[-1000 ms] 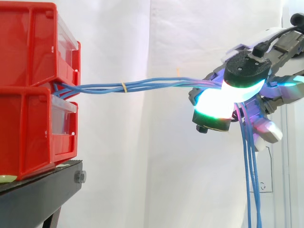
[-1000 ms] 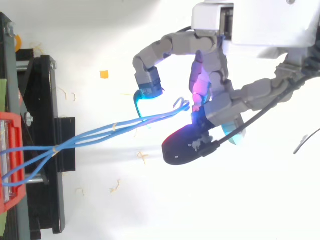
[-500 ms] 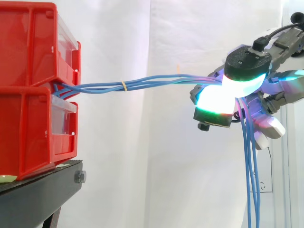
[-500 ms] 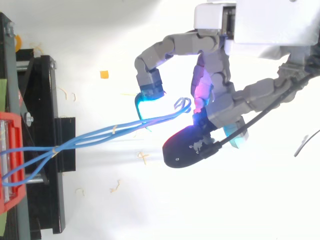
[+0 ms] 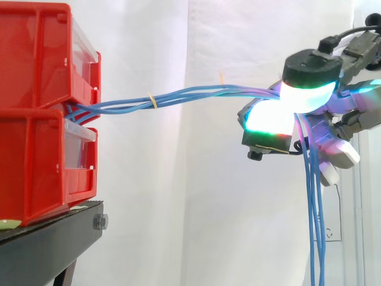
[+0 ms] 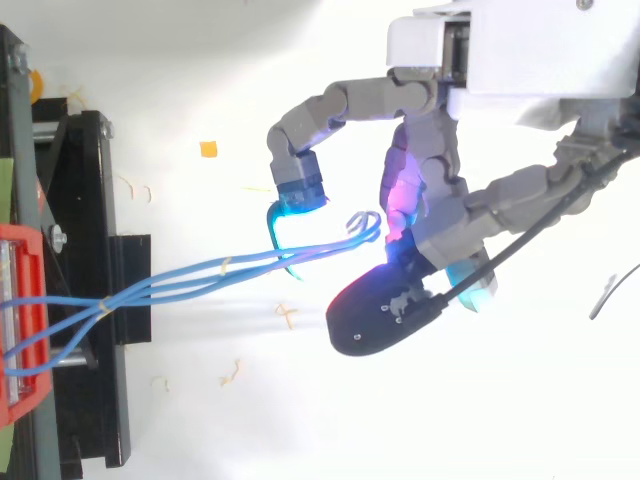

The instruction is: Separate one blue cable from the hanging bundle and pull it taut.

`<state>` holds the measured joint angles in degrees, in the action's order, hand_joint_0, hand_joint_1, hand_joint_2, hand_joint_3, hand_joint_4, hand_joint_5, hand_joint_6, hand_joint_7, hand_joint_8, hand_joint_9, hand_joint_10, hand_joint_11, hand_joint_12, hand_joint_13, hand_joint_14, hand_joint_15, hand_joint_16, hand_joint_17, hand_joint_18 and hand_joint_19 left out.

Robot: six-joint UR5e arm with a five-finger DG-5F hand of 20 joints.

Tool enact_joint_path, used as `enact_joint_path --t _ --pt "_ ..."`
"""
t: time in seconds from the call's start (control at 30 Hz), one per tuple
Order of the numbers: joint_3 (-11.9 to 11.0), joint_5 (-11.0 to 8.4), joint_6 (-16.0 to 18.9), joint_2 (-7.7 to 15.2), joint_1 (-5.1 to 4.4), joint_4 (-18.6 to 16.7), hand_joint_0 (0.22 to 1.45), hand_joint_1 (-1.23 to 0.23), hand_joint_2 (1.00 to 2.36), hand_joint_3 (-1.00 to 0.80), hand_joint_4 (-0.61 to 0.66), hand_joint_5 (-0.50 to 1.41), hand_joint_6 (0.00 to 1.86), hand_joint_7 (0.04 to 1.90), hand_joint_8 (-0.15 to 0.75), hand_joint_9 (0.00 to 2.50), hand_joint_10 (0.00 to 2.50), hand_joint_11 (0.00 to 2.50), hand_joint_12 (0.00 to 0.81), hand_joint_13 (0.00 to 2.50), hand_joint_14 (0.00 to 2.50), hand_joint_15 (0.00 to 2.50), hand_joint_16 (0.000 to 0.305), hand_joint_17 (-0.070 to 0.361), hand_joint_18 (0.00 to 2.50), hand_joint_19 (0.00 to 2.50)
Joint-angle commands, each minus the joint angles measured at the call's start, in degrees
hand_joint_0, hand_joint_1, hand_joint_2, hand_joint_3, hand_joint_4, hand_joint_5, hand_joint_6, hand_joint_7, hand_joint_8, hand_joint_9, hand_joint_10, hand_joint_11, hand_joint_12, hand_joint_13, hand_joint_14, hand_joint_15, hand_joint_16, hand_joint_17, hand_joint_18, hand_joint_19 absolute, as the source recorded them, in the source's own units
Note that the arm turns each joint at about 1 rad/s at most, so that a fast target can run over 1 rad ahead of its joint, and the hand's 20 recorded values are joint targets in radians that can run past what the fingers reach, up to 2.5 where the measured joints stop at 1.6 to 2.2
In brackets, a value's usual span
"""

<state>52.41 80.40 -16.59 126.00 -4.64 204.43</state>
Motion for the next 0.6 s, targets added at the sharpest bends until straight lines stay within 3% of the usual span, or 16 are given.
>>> enact_joint_path --t 0.0,0.27,0.4,0.57 --pt "0.06 0.02 0.07 0.04 -0.02 0.01 0.56 -0.74 1.00 -0.50 0.09 0.14 0.50 1.28 0.110 1.83 0.01 0.21 0.241 1.24 0.02 0.40 0.051 0.116 0.91 0.60" --pt "0.15 0.11 0.07 0.04 -0.02 0.01 0.52 -0.66 1.00 -0.50 0.09 0.14 0.50 1.27 0.119 1.85 0.01 0.19 0.252 1.26 0.01 0.39 0.054 0.121 0.93 0.58" --pt "0.24 0.20 0.07 0.04 -0.02 0.01 0.58 -0.50 1.00 -0.50 0.05 0.14 0.50 1.26 0.105 1.87 0.01 0.20 0.236 1.26 0.01 0.39 0.050 0.114 0.91 0.60" --pt "0.24 0.20 -0.02 0.04 0.16 0.01 0.69 -0.62 1.00 -0.50 0.05 0.14 0.50 1.26 0.094 1.88 0.01 0.21 0.236 1.27 0.02 0.40 0.048 0.108 0.92 0.60"
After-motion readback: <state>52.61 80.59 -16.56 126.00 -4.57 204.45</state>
